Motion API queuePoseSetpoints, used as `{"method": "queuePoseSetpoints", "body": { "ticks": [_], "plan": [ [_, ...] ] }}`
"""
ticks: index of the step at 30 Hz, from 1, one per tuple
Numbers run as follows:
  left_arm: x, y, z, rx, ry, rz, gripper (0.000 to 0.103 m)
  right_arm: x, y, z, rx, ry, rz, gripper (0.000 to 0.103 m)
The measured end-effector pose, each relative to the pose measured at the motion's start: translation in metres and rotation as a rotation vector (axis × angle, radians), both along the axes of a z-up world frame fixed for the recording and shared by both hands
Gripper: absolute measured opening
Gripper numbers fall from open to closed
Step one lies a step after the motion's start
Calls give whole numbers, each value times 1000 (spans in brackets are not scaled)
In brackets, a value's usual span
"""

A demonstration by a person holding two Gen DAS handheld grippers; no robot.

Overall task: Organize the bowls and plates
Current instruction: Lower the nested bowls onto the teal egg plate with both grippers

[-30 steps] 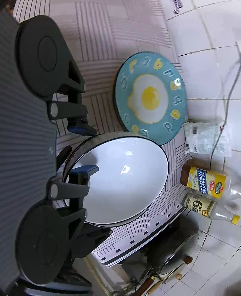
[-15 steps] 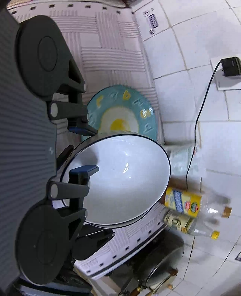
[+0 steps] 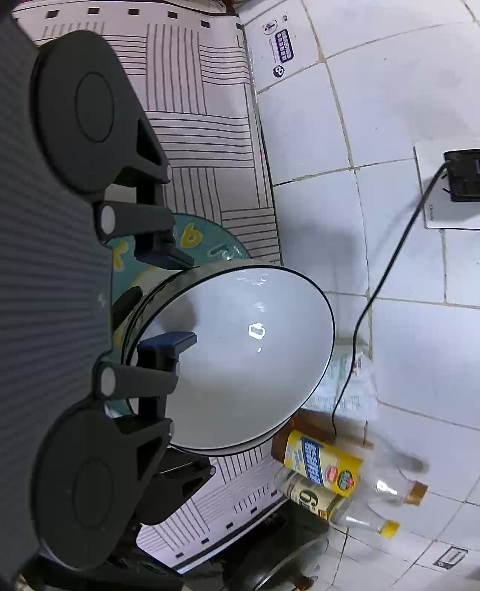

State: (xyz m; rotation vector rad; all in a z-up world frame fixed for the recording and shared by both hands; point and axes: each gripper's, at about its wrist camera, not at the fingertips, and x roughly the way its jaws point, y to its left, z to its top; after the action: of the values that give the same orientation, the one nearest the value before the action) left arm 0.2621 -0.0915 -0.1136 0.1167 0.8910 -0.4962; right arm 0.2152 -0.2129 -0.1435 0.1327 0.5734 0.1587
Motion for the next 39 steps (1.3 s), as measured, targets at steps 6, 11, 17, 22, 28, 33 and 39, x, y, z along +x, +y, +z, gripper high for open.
{"method": "queuePoseSetpoints", "body": {
  "ticks": [6, 11, 17, 22, 28, 33, 39],
  "plan": [
    [15, -3, -16, -6, 35, 17, 34, 15, 3, -16, 4, 55, -17, 103],
    [16, -5, -25, -9, 45, 10, 34, 17, 4, -24, 4, 104, -35, 103],
    [16, -11, -29, -4, 23, 9, 34, 20, 3, -30, -24, 113, -46, 103],
    [9, -20, -29, 25, -21, 14, 35, 21, -2, -34, 14, 124, -68, 103],
    [8, -23, -30, 23, -23, 15, 37, 25, 0, -33, 33, 162, -108, 103],
    [12, -15, -33, -45, 44, 33, 44, 25, -3, -34, 81, 197, -139, 102],
    [12, -8, -30, -79, 88, 112, 49, 21, -3, -25, 142, 266, -149, 102]
  ]
}}
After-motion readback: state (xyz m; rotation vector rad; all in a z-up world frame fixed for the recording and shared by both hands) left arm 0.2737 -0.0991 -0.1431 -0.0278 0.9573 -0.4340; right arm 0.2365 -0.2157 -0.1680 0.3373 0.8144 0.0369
